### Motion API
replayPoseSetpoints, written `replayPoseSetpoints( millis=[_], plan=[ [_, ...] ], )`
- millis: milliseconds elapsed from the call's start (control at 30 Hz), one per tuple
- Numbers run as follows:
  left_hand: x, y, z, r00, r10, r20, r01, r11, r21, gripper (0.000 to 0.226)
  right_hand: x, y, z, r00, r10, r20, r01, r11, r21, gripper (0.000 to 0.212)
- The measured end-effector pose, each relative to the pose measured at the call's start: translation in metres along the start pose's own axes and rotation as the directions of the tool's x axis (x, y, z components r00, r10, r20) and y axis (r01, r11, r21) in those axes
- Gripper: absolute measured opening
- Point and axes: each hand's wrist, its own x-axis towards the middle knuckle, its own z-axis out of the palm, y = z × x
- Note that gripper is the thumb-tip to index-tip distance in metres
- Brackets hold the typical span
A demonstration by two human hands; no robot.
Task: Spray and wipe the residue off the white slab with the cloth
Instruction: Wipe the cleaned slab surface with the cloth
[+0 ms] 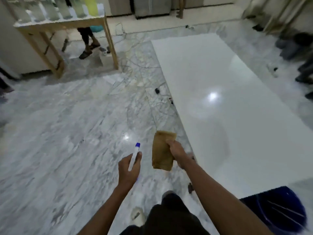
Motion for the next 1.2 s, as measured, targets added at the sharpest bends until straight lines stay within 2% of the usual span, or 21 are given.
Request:
replayPoseSetpoints(
  millis=[100,200,333,500,667,733,800,833,867,933,1033,1100,1200],
  plan=[
    [0.050,0.029,0.028,0.965,0.147,0.216,-0.139,0.989,-0.053,0.052,-0.001,-0.010,-0.044,0.979,0.018,-0.205,0.012,0.990,0.144,0.046],
    [0.090,0.058,0.075,0.908,0.239,0.344,-0.206,0.970,-0.130,0.055,0.000,-0.013,-0.091,0.931,0.074,-0.358,0.011,0.974,0.228,0.044],
    [0.121,0.097,0.148,0.805,0.360,0.472,-0.300,0.933,-0.199,0.029,0.007,-0.002,-0.149,0.863,0.152,-0.483,0.017,0.944,0.329,0.043],
    [0.136,0.129,0.232,0.717,0.327,0.616,-0.250,0.945,-0.211,0.022,0.008,0.019,-0.201,0.748,0.201,-0.633,0.027,0.943,0.331,0.034],
    [0.131,0.141,0.302,0.658,0.305,0.689,-0.237,0.952,-0.195,0.020,-0.007,0.045,-0.218,0.616,0.119,-0.779,-0.031,0.991,0.127,0.019],
    [0.126,0.142,0.321,0.621,0.340,0.706,-0.258,0.940,-0.225,0.023,-0.008,0.051,-0.220,0.572,0.059,-0.818,-0.165,0.985,-0.044,0.017],
    [0.125,0.136,0.339,0.607,0.356,0.711,-0.262,0.934,-0.243,0.028,0.000,0.060,-0.219,0.452,-0.057,-0.890,-0.358,0.903,-0.240,0.036],
    [0.125,0.132,0.346,0.612,0.348,0.710,-0.257,0.937,-0.238,0.033,0.007,0.067,-0.215,0.435,-0.112,-0.893,-0.418,0.854,-0.311,0.054],
    [0.124,0.129,0.352,0.613,0.347,0.709,-0.258,0.937,-0.235,0.038,0.015,0.074,-0.208,0.448,-0.123,-0.886,-0.469,0.811,-0.350,0.067],
    [0.124,0.123,0.361,0.607,0.364,0.706,-0.270,0.930,-0.248,0.041,0.037,0.086,-0.192,0.494,-0.104,-0.863,-0.503,0.776,-0.381,0.075],
    [0.134,0.118,0.369,0.566,0.384,0.729,-0.277,0.922,-0.271,0.040,0.070,0.109,-0.161,0.672,-0.016,-0.741,-0.491,0.739,-0.461,0.087],
    [0.142,0.115,0.372,0.532,0.394,0.750,-0.305,0.915,-0.264,0.039,0.083,0.125,-0.142,0.738,0.026,-0.675,-0.497,0.697,-0.517,0.105],
    [0.145,0.117,0.371,0.491,0.424,0.761,-0.340,0.897,-0.281,0.041,0.086,0.130,-0.129,0.722,0.047,-0.690,-0.517,0.700,-0.493,0.117]
  ],
)
